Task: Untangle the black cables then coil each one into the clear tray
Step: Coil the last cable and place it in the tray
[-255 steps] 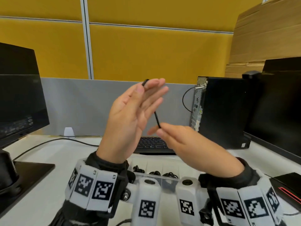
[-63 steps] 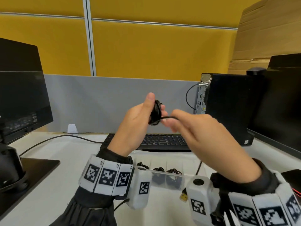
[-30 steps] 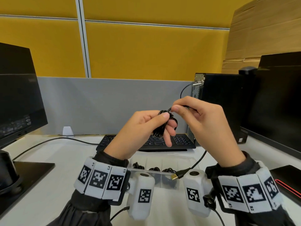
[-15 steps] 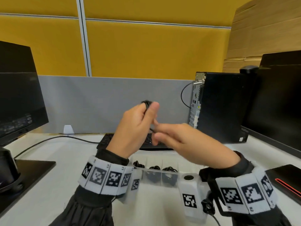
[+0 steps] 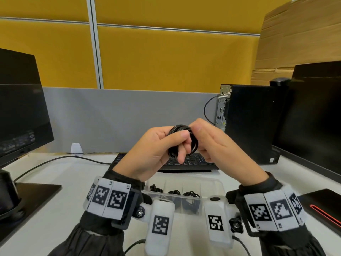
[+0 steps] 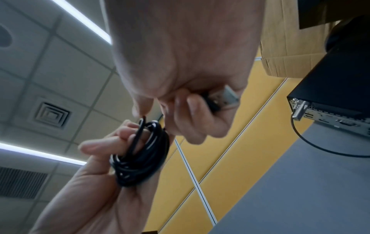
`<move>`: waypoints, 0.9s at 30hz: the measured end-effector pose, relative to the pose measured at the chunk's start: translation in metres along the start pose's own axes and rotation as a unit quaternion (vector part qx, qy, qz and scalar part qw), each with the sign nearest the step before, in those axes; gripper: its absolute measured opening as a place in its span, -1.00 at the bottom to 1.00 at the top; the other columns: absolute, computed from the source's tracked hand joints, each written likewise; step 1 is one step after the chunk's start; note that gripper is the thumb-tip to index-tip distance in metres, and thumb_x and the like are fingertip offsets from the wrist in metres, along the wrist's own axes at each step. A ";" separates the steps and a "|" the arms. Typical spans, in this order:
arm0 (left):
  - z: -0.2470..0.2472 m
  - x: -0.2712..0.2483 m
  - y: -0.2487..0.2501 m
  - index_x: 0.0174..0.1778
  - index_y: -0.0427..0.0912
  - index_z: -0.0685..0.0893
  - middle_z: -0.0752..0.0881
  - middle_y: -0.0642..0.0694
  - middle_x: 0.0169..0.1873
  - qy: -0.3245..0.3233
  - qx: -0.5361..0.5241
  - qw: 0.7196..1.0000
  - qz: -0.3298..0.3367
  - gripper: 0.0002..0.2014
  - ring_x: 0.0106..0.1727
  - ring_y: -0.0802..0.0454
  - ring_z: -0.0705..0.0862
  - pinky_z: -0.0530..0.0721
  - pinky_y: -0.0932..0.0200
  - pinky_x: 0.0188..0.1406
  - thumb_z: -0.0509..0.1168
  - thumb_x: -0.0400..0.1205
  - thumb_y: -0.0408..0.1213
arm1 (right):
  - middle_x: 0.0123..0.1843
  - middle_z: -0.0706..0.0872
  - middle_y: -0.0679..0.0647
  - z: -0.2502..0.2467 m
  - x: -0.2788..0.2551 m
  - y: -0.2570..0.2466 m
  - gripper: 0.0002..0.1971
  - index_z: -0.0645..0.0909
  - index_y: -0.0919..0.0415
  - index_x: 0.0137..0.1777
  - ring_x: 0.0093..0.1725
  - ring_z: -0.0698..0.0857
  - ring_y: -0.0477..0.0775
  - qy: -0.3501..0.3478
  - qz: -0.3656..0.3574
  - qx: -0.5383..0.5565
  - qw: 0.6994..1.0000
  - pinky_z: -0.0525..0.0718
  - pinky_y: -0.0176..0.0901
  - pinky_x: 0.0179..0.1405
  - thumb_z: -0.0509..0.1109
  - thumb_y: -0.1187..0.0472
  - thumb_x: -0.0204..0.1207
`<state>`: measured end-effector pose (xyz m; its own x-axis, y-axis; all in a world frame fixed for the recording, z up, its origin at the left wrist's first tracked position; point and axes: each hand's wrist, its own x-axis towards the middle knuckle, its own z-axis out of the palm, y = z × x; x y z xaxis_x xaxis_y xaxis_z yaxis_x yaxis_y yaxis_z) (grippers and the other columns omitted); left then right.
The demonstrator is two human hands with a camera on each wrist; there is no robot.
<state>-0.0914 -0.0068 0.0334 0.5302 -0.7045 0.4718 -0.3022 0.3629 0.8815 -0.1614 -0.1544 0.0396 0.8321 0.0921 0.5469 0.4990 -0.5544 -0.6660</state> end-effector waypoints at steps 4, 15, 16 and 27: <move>0.001 0.003 -0.004 -0.30 -0.23 0.64 0.63 -0.01 -0.47 0.038 0.087 0.996 -0.003 -0.75 -0.33 0.15 0.60 0.58 0.37 -0.16 0.28 0.50 -0.09 | -0.51 0.42 -0.14 -0.001 0.003 0.006 -0.56 0.49 0.19 -0.21 -0.51 0.38 -0.20 0.037 -0.003 -0.057 0.998 0.33 -0.44 -0.52 0.07 -0.22 0.47; -0.004 -0.002 0.003 -0.30 -0.21 0.42 0.40 -0.03 -0.43 0.092 0.367 0.920 0.101 -0.59 -0.42 0.18 0.37 0.36 0.28 -0.38 -0.05 0.60 0.07 | -0.10 0.47 -0.18 -0.014 -0.001 0.016 -0.83 0.56 -0.17 -0.07 -0.03 0.31 -0.21 0.063 0.017 -0.321 0.945 0.24 -0.23 -0.01 0.15 0.06 0.66; -0.002 -0.002 0.004 -0.32 -0.15 0.41 0.40 -0.01 -0.43 0.088 0.360 0.923 0.105 -0.61 -0.42 0.19 0.37 0.37 0.28 -0.36 -0.07 0.59 0.08 | -0.05 0.45 -0.16 -0.013 0.000 0.016 -0.83 0.58 -0.19 -0.07 0.00 0.25 -0.20 0.094 0.016 -0.338 0.936 0.20 -0.23 0.00 0.17 0.05 0.65; 0.001 0.002 -0.011 -0.19 -0.20 0.49 0.55 -0.13 -0.31 0.125 0.248 0.956 0.097 -0.57 -0.20 -0.19 0.52 0.58 -0.04 -0.15 -0.06 0.70 0.07 | -0.19 0.75 0.13 0.010 0.006 0.010 -0.79 0.67 0.33 0.07 -0.21 0.71 -0.05 0.137 0.042 0.276 0.950 0.72 -0.29 -0.14 0.21 0.32 0.63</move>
<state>-0.0881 -0.0129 0.0245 0.5793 -0.4638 0.6703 -0.7201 0.0941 0.6875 -0.1487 -0.1513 0.0313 0.8180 -0.1935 0.5417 0.5478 -0.0250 -0.8362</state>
